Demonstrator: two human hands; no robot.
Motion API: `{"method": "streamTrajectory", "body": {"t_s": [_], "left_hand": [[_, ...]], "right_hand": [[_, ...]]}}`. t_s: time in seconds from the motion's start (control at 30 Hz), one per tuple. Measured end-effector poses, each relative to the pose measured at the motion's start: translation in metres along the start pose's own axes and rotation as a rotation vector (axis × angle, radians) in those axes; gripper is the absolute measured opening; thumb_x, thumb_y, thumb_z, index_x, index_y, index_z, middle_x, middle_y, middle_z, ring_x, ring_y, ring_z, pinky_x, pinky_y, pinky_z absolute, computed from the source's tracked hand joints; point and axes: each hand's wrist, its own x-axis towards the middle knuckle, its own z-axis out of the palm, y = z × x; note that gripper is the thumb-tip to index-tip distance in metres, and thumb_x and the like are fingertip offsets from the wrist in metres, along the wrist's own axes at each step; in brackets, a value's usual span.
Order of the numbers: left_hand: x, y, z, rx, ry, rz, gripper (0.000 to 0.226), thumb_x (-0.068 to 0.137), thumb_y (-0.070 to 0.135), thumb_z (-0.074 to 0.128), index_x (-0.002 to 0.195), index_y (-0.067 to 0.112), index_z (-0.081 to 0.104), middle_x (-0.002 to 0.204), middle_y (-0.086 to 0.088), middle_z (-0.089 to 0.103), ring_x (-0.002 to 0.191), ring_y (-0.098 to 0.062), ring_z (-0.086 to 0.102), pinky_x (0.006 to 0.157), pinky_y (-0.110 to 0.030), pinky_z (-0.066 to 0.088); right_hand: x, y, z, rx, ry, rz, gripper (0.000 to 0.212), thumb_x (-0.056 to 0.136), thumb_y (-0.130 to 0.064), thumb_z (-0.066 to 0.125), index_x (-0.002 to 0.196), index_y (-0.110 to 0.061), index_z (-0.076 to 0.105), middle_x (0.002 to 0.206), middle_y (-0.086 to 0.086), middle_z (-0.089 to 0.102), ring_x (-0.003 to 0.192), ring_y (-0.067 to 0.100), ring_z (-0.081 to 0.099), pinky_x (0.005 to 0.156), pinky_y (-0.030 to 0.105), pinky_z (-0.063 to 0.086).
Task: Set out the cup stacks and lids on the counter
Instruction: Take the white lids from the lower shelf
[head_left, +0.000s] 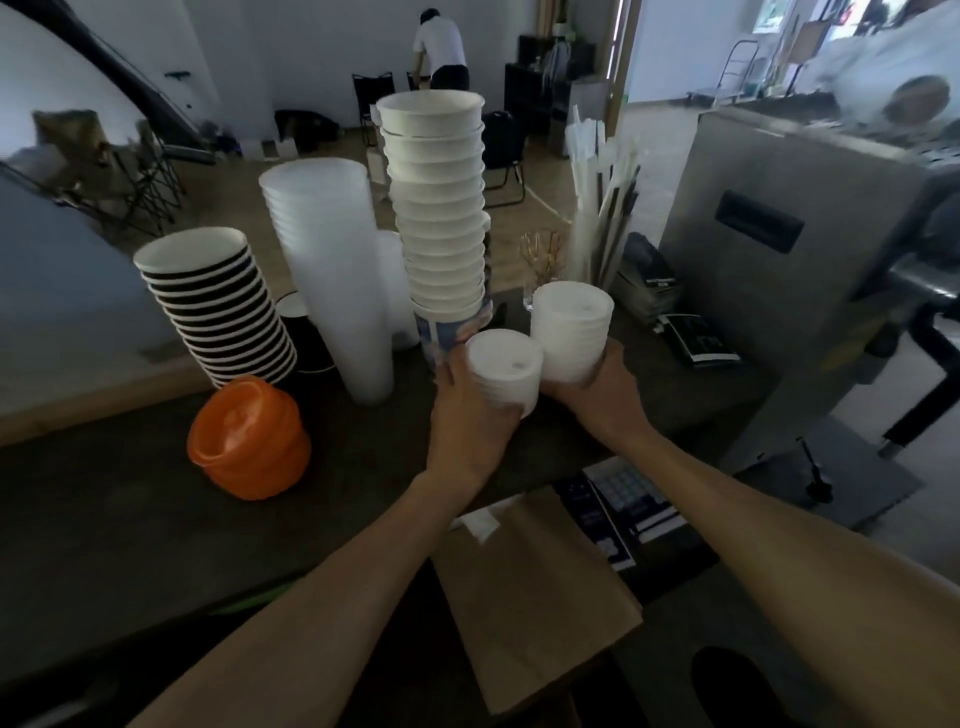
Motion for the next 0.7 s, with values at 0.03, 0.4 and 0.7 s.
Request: {"method": "streamTrajectory", "body": {"t_s": [0.03, 0.4, 0.7], "left_hand": [[-0.001, -0.001, 0.001, 0.0, 0.001, 0.0, 0.094, 0.076, 0.023, 0.079, 0.15, 0.018, 0.022, 0.149, -0.008, 0.032, 0.136, -0.025, 0.036, 0.101, -0.025, 0.028], [-0.034, 0.015, -0.031, 0.065, -0.092, -0.12, 0.101, 0.083, 0.031, 0.077, 0.155, 0.021, 0.007, 0.156, -0.01, 0.025, 0.141, -0.026, 0.031, 0.111, -0.037, 0.03], [-0.129, -0.033, -0.102, 0.252, -0.182, 0.018, 0.036, 0.092, 0.027, 0.064, 0.126, 0.016, 0.057, 0.123, 0.0, 0.052, 0.108, -0.016, 0.055, 0.085, -0.023, 0.041]], "right_hand": [[-0.001, 0.003, 0.0, 0.012, 0.009, -0.009, 0.075, 0.057, -0.053, 0.093, 0.116, -0.043, 0.047, 0.117, -0.023, 0.058, 0.101, -0.014, 0.057, 0.084, 0.015, 0.051], [-0.028, -0.001, -0.003, -0.093, -0.015, 0.068, 0.12, 0.066, -0.051, 0.088, 0.156, -0.012, 0.018, 0.157, 0.009, 0.032, 0.143, 0.024, 0.034, 0.117, 0.043, 0.031], [-0.161, -0.001, 0.062, -0.561, 0.073, -0.51, 0.015, 0.082, -0.01, 0.073, 0.095, -0.01, 0.066, 0.097, 0.008, 0.064, 0.087, 0.025, 0.061, 0.076, 0.03, 0.04]]}}
